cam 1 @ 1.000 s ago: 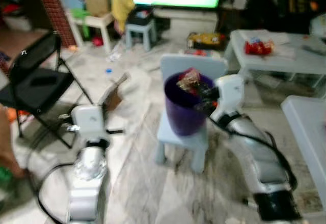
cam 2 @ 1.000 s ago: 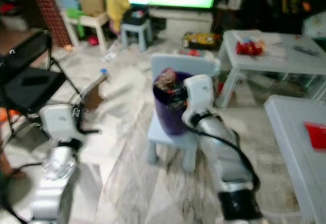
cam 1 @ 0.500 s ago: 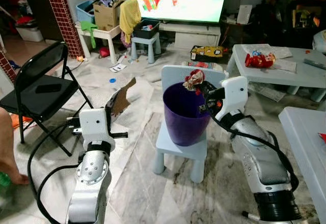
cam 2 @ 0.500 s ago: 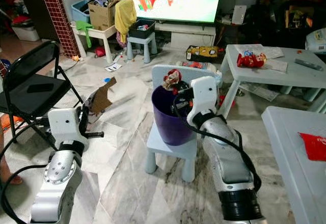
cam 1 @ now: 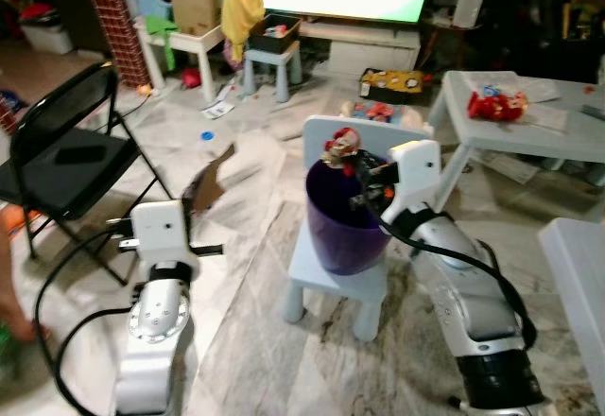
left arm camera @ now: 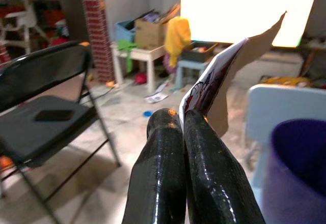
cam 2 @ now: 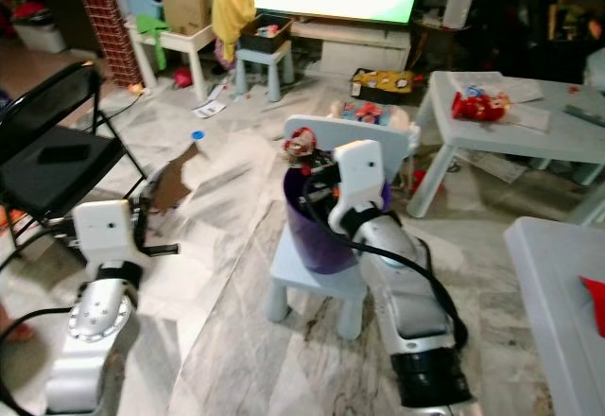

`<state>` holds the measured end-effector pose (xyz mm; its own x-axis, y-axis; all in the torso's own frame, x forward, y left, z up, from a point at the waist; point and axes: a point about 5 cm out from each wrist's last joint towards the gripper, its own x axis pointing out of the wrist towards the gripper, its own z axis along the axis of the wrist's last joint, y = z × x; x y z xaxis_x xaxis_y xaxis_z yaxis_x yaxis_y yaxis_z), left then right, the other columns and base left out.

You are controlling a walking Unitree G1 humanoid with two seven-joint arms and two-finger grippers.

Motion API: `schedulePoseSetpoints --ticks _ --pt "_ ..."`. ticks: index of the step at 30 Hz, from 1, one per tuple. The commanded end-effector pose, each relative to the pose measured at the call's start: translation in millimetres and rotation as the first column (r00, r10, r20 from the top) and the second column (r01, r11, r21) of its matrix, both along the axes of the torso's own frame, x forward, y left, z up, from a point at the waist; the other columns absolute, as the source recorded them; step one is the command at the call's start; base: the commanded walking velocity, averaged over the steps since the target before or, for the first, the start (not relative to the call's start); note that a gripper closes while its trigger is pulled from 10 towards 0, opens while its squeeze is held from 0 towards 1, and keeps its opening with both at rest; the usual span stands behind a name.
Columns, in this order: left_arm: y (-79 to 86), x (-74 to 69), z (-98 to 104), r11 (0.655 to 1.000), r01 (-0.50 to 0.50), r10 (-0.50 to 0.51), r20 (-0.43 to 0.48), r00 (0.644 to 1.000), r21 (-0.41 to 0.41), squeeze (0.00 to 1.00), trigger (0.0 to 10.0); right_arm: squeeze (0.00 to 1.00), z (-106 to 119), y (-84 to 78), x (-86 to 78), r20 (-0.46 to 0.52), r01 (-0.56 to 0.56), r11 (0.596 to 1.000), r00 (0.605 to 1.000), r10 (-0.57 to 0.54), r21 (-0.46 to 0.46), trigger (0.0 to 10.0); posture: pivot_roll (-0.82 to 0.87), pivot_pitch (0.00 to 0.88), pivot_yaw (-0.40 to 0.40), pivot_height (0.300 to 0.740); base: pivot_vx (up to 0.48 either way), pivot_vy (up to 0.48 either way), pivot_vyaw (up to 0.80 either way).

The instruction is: Picking trash to rubbish bin

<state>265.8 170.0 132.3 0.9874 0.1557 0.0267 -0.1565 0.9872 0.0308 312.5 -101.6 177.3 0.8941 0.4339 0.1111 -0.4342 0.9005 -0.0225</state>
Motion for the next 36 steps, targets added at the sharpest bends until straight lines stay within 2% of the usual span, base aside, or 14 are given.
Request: schedulePoseSetpoints --ticks 1,17,21,23,24,27,30,36 --pt "-6.4 0.9 1 1.000 0.017 -0.017 0.003 1.000 0.001 0.00 10.0 0.00 4 -6.0 0.9 0.018 0.017 1.000 1.000 -0.017 -0.005 0.0 0.10 0.000 -0.041 0.740 0.454 0.000 0.00" --pt "-6.3 1.6 0 1.000 0.018 -0.018 -0.001 1.000 0.002 0.00 10.0 0.00 2 -10.3 1.1 0.002 0.036 0.999 0.999 -0.036 -0.004 0.0 0.10 0.000 -0.042 0.740 0.450 0.000 0.00" --pt "-2.1 0.6 -1 1.000 0.009 -0.009 -0.006 1.000 0.008 0.00 10.0 0.00 -2 -30.9 0.6 0.004 0.126 0.992 0.992 -0.126 -0.023 0.0 0.10 0.000 -0.039 0.740 0.425 0.000 0.00" --pt "-1.6 0.6 -1 1.000 0.007 -0.007 -0.007 1.000 0.008 0.00 10.0 0.00 -3 -35.2 0.2 0.005 0.144 0.989 0.990 -0.144 -0.026 0.0 0.10 0.000 -0.039 0.740 0.424 0.000 0.00" --pt "-0.8 1.4 -2 1.000 0.008 -0.008 -0.008 1.000 0.008 0.00 10.0 0.00 -6 -46.5 -1.7 -0.001 0.189 0.981 0.982 -0.189 -0.035 0.0 0.09 0.000 -0.032 0.740 0.401 0.000 0.00" --pt "-0.7 4.0 0 1.000 0.013 -0.013 0.000 1.000 0.002 0.00 10.0 0.00 -12 -64.5 -8.3 -0.012 0.248 0.967 0.968 -0.249 -0.060 0.0 0.08 0.000 -0.022 0.740 0.207 0.000 0.00" --pt "-2.4 6.2 0 1.000 0.023 -0.023 0.002 1.000 0.000 0.00 10.0 0.00 -15 -73.0 -14.9 -0.016 0.279 0.957 0.960 -0.280 -0.075 0.0 0.06 0.000 -0.014 0.740 0.000 0.000 0.00" --pt "-7.1 8.4 0 0.999 0.039 -0.039 0.004 0.999 -0.007 0.00 10.0 0.00 -19 -77.0 -20.1 -0.036 0.295 0.952 0.954 -0.298 -0.076 0.0 0.05 0.000 -0.007 0.740 0.000 0.000 -0.14"
